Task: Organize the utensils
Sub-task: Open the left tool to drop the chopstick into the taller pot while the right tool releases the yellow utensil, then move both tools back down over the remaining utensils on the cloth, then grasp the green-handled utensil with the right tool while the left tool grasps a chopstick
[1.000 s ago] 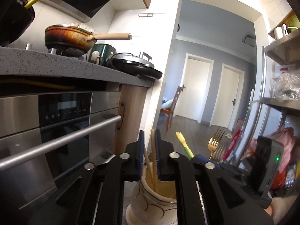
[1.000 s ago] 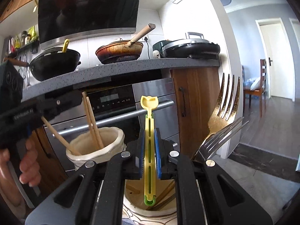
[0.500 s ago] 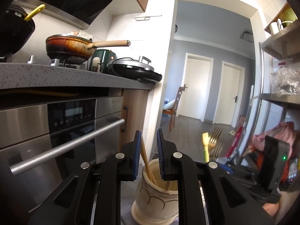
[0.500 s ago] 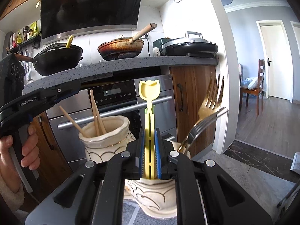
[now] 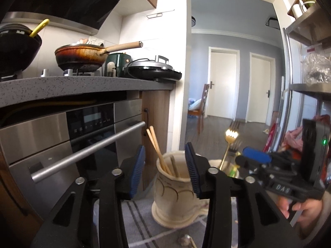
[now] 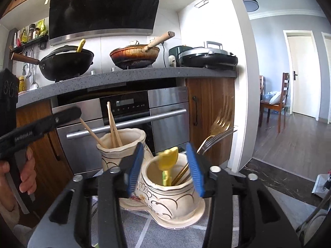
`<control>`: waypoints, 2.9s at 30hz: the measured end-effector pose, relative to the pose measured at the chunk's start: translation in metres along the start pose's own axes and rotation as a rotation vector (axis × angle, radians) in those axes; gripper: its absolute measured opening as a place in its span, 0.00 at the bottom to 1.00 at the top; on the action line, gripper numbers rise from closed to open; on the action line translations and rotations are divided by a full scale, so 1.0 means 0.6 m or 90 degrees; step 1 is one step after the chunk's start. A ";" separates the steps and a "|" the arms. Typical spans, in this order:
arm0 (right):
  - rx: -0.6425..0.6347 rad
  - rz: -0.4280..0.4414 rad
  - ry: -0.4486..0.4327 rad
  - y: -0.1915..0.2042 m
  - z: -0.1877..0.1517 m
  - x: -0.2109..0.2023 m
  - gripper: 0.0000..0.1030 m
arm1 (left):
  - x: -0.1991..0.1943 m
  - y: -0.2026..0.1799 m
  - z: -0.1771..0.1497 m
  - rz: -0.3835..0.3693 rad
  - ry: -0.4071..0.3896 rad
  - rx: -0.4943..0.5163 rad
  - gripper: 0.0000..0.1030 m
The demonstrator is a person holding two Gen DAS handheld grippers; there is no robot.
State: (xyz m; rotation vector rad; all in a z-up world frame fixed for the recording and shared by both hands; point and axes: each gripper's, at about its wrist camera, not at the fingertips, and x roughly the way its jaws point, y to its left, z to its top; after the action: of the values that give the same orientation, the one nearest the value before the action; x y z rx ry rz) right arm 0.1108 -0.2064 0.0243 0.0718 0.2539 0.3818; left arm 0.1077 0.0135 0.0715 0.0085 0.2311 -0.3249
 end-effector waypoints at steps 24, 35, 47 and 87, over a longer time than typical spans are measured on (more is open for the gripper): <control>0.020 -0.036 0.124 -0.021 -0.062 -0.163 0.96 | -0.102 -0.073 -0.101 0.108 0.149 0.022 0.92; -0.001 -0.010 0.219 0.044 -0.118 -0.133 0.95 | -0.112 -0.031 -0.172 0.132 0.238 -0.023 0.92; -0.026 0.065 0.373 0.169 -0.176 -0.041 0.26 | -0.125 0.018 -0.190 0.120 0.253 -0.091 0.92; 0.052 0.060 0.306 0.056 -0.159 -0.082 0.09 | -0.008 -0.132 -0.240 0.023 0.476 0.046 0.28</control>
State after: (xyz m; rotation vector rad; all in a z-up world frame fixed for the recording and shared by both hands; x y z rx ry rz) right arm 0.0299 -0.1915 -0.0522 0.0723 0.7423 0.4805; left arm 0.0458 -0.0535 -0.0651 0.2069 0.9584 -0.2828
